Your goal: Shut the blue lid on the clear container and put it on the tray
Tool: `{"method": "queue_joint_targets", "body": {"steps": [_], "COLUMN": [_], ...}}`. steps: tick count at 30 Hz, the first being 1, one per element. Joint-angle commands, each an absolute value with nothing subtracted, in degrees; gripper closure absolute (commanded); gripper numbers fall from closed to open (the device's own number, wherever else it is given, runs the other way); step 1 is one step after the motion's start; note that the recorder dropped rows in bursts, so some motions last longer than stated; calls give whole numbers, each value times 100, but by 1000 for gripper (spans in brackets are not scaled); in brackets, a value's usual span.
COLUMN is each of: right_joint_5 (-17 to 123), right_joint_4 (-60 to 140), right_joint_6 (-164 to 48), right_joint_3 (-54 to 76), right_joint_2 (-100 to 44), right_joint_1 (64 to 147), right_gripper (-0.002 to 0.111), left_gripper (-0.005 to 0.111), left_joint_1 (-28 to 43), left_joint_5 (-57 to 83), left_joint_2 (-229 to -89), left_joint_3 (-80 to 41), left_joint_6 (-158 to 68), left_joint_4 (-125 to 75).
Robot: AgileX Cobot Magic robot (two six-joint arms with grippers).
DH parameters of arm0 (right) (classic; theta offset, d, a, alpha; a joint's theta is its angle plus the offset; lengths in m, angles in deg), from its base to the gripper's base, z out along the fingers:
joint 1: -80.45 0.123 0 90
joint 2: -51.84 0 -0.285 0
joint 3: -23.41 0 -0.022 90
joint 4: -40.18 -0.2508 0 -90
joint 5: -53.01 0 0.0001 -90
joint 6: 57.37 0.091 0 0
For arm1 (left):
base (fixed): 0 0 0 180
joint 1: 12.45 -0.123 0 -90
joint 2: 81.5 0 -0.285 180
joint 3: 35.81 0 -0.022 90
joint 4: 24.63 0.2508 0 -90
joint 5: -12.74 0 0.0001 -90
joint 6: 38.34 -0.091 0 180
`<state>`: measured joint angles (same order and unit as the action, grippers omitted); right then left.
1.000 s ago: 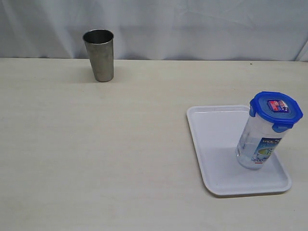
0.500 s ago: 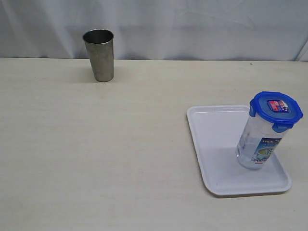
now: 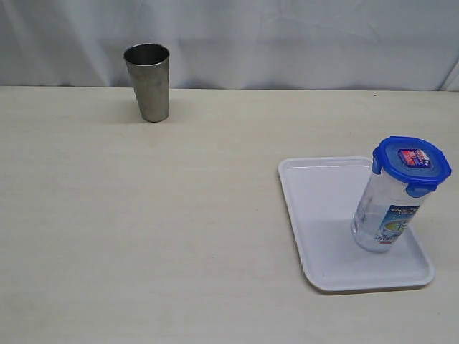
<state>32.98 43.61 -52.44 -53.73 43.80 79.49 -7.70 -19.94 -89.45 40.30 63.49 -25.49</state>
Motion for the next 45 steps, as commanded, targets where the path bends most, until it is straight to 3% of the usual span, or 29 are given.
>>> {"method": "queue_joint_targets", "body": {"steps": [1,12,24,28,32,36,45], "right_joint_5": [3325,3325,3325,3325,3325,3325,3325], "right_joint_4": [4362,4362,4362,4362,4362,4362,4362], "right_joint_6": [-5256,-5256,-5256,-5256,-5256,-5256,-5256], "right_joint_3": [-5381,-5381,-5381,-5381,-5381,-5381,-5381], "right_joint_2": [4406,4406,4406,4406,4406,4406,4406], "right_joint_1": [7927,7927,7927,7927,7927,7927,7927], "right_gripper": [104,104,104,104,104,104,104], "left_gripper": [14,14,14,14,14,14,14], "left_joint_1": [-773,-773,-773,-773,-773,-773,-773], "left_joint_5": [-1684,-963,1274,1711,1803,2320,3017], "left_joint_2": [-8929,-8929,-8929,-8929,-8929,-8929,-8929], "left_joint_3": [4140,4140,4140,4140,4140,4140,4140], "left_joint_6": [6367,6367,5127,3061,-1196,-3715,-4470], "left_joint_4": [-2533,-2509,-2213,-2213,-2213,-2213,-2227]}}
